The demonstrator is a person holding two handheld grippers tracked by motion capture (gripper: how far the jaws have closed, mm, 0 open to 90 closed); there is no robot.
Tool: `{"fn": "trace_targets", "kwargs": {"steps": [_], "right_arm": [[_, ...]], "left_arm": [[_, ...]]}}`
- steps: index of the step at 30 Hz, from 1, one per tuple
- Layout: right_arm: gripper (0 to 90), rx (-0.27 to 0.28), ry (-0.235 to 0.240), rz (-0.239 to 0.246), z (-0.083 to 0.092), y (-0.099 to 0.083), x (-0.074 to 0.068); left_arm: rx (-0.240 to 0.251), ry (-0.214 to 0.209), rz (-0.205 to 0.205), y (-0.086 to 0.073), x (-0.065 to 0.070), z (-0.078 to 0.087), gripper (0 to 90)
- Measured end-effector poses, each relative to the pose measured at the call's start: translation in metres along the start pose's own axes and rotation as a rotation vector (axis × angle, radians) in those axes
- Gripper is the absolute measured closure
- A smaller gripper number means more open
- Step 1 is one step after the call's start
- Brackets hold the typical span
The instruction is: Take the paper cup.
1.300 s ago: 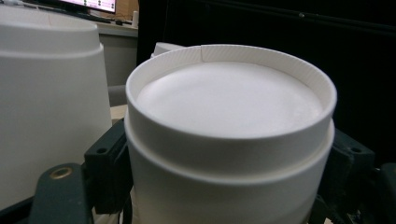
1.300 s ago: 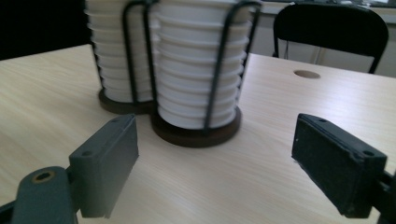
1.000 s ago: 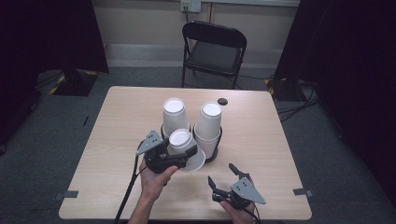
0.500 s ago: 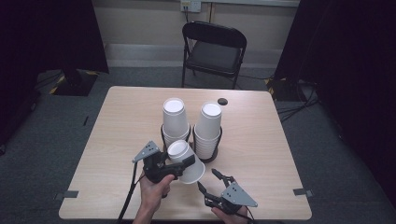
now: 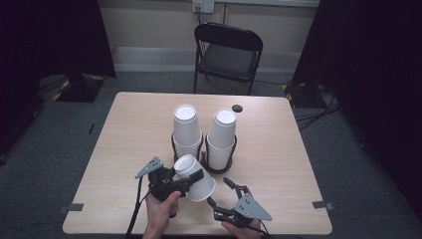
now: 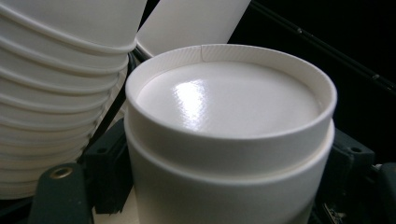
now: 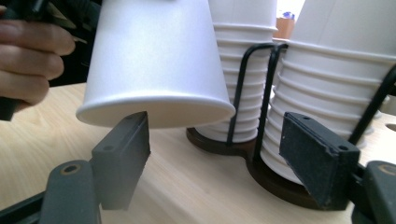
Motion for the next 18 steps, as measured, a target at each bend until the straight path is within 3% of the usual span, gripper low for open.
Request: {"fn": "trace_targets", "kwargs": {"steps": [3,8,11,16,18], "right_arm": [[24.7,0.029,0.010,0.014,0.000,0.002,0.000],[35.2,0.050,0.014,0.038,-0.005,0.004,-0.001],[40.4,0.089,0.007,0.078,-0.006,0.007,-0.003],[45.2,0.128,0.009,0.097,-0.009,0.010,-0.004],[45.8,0.139,0.007,0.102,-0.010,0.011,-0.005]], "left_arm": [[0.002,-0.003,0.004,0.000,0.002,-0.001,20.3],[0.001,-0.008,0.022,0.000,0.002,-0.005,20.3],[-0.002,-0.017,0.023,0.000,0.004,-0.006,20.2],[0.000,-0.031,0.024,0.002,0.008,-0.007,20.3],[0.000,-0.036,0.046,0.002,0.009,-0.008,20.3]]}}
Point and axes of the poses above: each handheld gripper's, and its own axes: z roughly backward along the jaws, y roughly out of its top, x roughly to its right, the point moved 3 cm from there along -z, roughly forward along the jaws, and after that the axes turned 9 degrees about -x, right-handed, at the moved point
